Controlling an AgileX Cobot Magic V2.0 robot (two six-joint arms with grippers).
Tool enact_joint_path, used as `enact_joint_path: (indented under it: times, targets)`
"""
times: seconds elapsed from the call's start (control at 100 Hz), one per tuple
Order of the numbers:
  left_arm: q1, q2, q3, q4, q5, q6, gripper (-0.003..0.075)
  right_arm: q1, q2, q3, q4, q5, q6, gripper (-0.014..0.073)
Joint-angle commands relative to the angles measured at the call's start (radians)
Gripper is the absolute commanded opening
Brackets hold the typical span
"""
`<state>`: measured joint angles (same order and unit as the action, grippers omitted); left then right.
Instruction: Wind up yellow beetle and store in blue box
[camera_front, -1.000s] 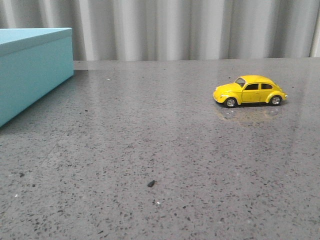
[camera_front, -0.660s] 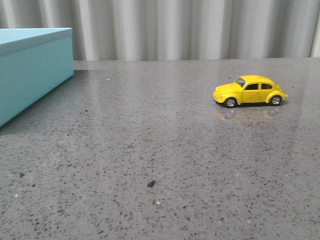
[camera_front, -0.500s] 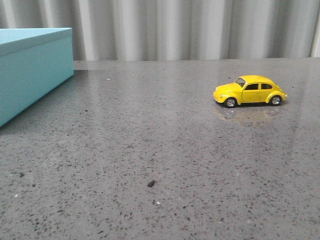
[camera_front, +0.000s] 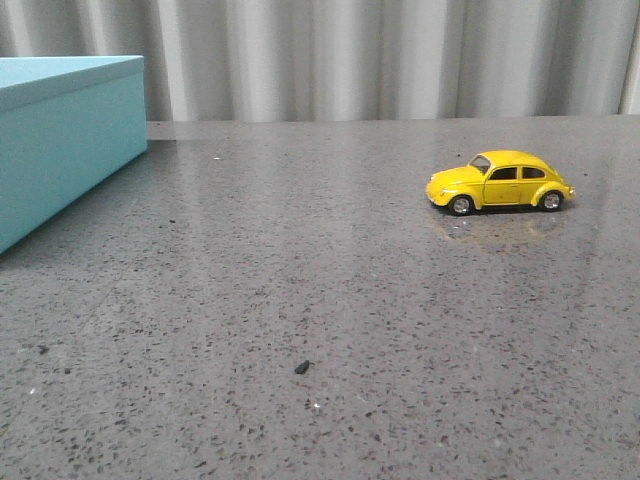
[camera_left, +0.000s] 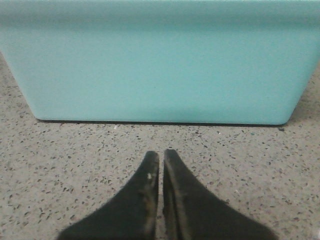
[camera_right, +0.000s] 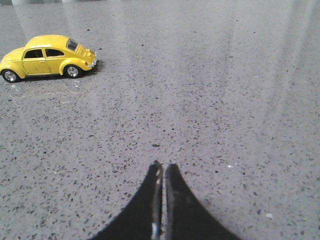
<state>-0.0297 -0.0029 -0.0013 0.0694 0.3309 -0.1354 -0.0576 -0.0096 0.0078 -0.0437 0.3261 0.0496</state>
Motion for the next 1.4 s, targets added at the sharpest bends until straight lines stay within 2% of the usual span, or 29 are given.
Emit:
enact_joint_path:
  times: [0.0, 0.95, 1.13, 1.39]
  targets:
    - [0.003, -0.032, 0.026, -0.003, -0.064, -0.01, -0.0021, -0.006, -0.021, 0.024, -0.003, -0.013, -0.008, -0.0061]
    - [0.003, -0.032, 0.026, -0.017, -0.095, -0.01, -0.0021, -0.006, -0.021, 0.024, -0.003, -0.013, -0.008, -0.0061]
    - [0.003, -0.032, 0.026, -0.069, -0.123, -0.01, -0.0021, -0.006, -0.021, 0.024, -0.003, -0.015, -0.008, -0.0061]
    - [0.003, -0.032, 0.026, -0.094, -0.15, -0.01, -0.0021, -0.006, -0.021, 0.024, 0.08, -0.117, -0.008, -0.0061]
